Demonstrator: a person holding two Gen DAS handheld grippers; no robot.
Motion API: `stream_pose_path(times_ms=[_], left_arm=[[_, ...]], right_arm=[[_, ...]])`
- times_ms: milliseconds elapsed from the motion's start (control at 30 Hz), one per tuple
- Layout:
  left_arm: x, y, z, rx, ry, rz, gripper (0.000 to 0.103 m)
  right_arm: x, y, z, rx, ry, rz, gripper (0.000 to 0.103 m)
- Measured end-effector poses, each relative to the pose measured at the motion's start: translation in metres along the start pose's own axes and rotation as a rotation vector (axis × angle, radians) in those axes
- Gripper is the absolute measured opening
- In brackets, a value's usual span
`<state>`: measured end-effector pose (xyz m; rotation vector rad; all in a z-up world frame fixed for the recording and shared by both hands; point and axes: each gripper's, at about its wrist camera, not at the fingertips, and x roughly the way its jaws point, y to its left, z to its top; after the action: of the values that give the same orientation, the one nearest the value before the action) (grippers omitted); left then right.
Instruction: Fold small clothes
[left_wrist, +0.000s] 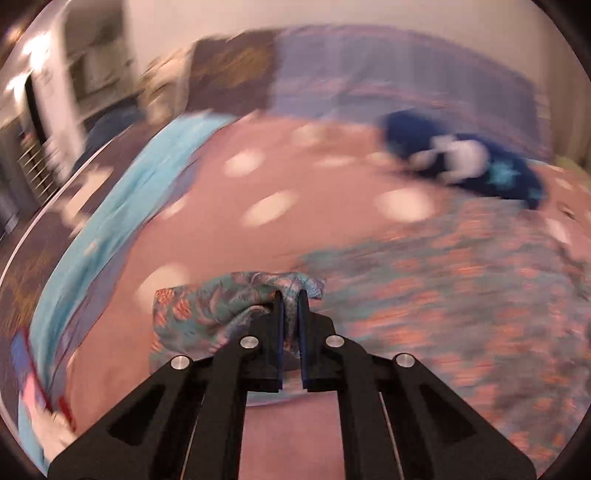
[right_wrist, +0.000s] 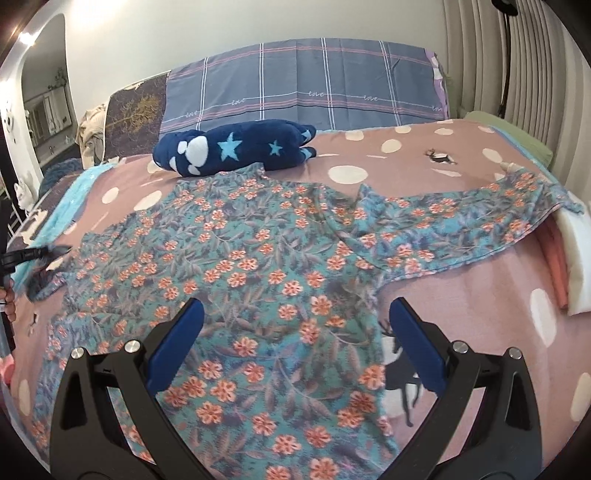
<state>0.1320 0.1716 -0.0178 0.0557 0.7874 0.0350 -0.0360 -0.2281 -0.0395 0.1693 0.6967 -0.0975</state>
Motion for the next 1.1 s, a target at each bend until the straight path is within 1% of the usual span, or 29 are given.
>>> stream_pose_path(times_ms=[33, 67, 100, 133, 167, 200, 233, 267, 300, 333, 367, 400, 433, 467, 500, 533, 567, 633, 700, 733, 767, 800, 833, 900, 967, 1000, 1033, 1067, 1100], left_arm=[[-0.008, -0.018, 0.002, 0.017, -0.018, -0.028, 0.006], [-0.014, -0.027, 0.004, 0.013, -0.023, -0.058, 0.006], [-0.017, -0.035, 0.004, 0.0, -0.021, -0.102, 0.006], [-0.018, -0.039, 0.007, -0.019, -0.015, -0.162, 0.006], [-0.022, -0.047, 0.006, -0.02, -0.012, -0.2, 0.006], [-0.025, -0.059, 0.005, 0.004, -0.014, -0.248, 0.006], [-0.029, -0.069, 0.002, 0.022, -0.018, -0.271, 0.006], [-0.034, -0.086, -0.004, 0.046, -0.021, -0.304, 0.006], [-0.035, -0.096, -0.009, 0.054, -0.017, -0.316, 0.006], [-0.034, -0.106, -0.016, 0.06, -0.001, -0.338, 0.006], [-0.03, -0.11, -0.022, 0.059, 0.015, -0.35, 0.006], [-0.026, -0.117, -0.031, 0.056, 0.036, -0.35, 0.006], [-0.021, -0.12, -0.037, 0.057, 0.046, -0.345, 0.006], [-0.019, -0.123, -0.044, 0.059, 0.055, -0.345, 0.006], [-0.016, -0.127, -0.051, 0.055, 0.07, -0.353, 0.006], [-0.013, -0.126, -0.054, 0.048, 0.079, -0.356, 0.006], [-0.011, -0.126, -0.059, 0.038, 0.089, -0.36, 0.006], [-0.007, -0.12, -0.064, 0.014, 0.101, -0.367, 0.006], [-0.009, -0.114, -0.066, -0.004, 0.107, -0.375, 0.006], [-0.009, -0.112, -0.065, -0.008, 0.106, -0.374, 0.006], [-0.01, -0.111, -0.065, -0.011, 0.105, -0.374, 0.006], [-0.011, -0.11, -0.065, -0.012, 0.104, -0.375, 0.006], [-0.013, -0.109, -0.065, -0.015, 0.1, -0.375, 0.006], [-0.016, -0.108, -0.065, -0.021, 0.095, -0.375, 0.006], [-0.018, -0.107, -0.064, -0.027, 0.091, -0.37, 0.006], [-0.019, -0.107, -0.064, -0.03, 0.091, -0.37, 0.006], [-0.019, -0.107, -0.063, -0.034, 0.092, -0.374, 0.006], [-0.02, -0.108, -0.061, -0.037, 0.092, -0.373, 0.006], [-0.021, -0.11, -0.059, -0.04, 0.088, -0.369, 0.006]], right_arm=[[0.0, 0.001, 0.0, 0.004, 0.004, 0.009, 0.101], [0.0, 0.002, -0.001, 0.002, 0.006, 0.018, 0.101], [-0.001, 0.002, -0.002, -0.005, 0.006, 0.021, 0.101], [-0.002, 0.002, -0.002, -0.015, 0.003, 0.021, 0.101], [-0.002, 0.001, -0.002, -0.025, 0.001, 0.016, 0.101], [-0.002, -0.001, -0.001, -0.026, 0.002, 0.015, 0.101], [-0.001, -0.003, 0.0, -0.017, 0.007, 0.019, 0.101], [0.002, -0.007, 0.002, 0.013, 0.026, 0.045, 0.101], [0.004, -0.009, 0.004, 0.037, 0.042, 0.074, 0.101], [0.006, -0.011, 0.006, 0.058, 0.055, 0.104, 0.101], [0.009, -0.011, 0.008, 0.085, 0.068, 0.153, 0.1], [0.011, -0.01, 0.011, 0.095, 0.069, 0.18, 0.086], [0.014, -0.009, 0.013, 0.102, 0.074, 0.2, 0.076], [0.023, -0.004, 0.019, 0.106, 0.11, 0.23, 0.054], [0.031, 0.0, 0.023, 0.111, 0.14, 0.263, 0.029], [0.04, 0.004, 0.027, 0.125, 0.181, 0.312, 0.02], [0.055, 0.012, 0.032, 0.155, 0.24, 0.387, 0.018], [0.076, 0.027, 0.039, 0.188, 0.325, 0.464, 0.02], [0.099, 0.054, 0.046, 0.214, 0.403, 0.558, 0.041], [0.107, 0.065, 0.048, 0.215, 0.429, 0.588, 0.058], [0.117, 0.079, 0.049, 0.216, 0.463, 0.622, 0.062], [0.131, 0.095, 0.049, 0.218, 0.516, 0.659, 0.062], [0.14, 0.105, 0.048, 0.221, 0.552, 0.678, 0.062], [0.164, 0.126, 0.045, 0.25, 0.642, 0.691, 0.063], [0.182, 0.141, 0.042, 0.289, 0.696, 0.704, 0.063], [0.187, 0.147, 0.043, 0.296, 0.7, 0.706, 0.063], [0.188, 0.152, 0.046, 0.295, 0.69, 0.705, 0.059], [0.189, 0.159, 0.052, 0.264, 0.664, 0.693, 0.031], [0.187, 0.164, 0.059, 0.219, 0.64, 0.694, 0.005]])
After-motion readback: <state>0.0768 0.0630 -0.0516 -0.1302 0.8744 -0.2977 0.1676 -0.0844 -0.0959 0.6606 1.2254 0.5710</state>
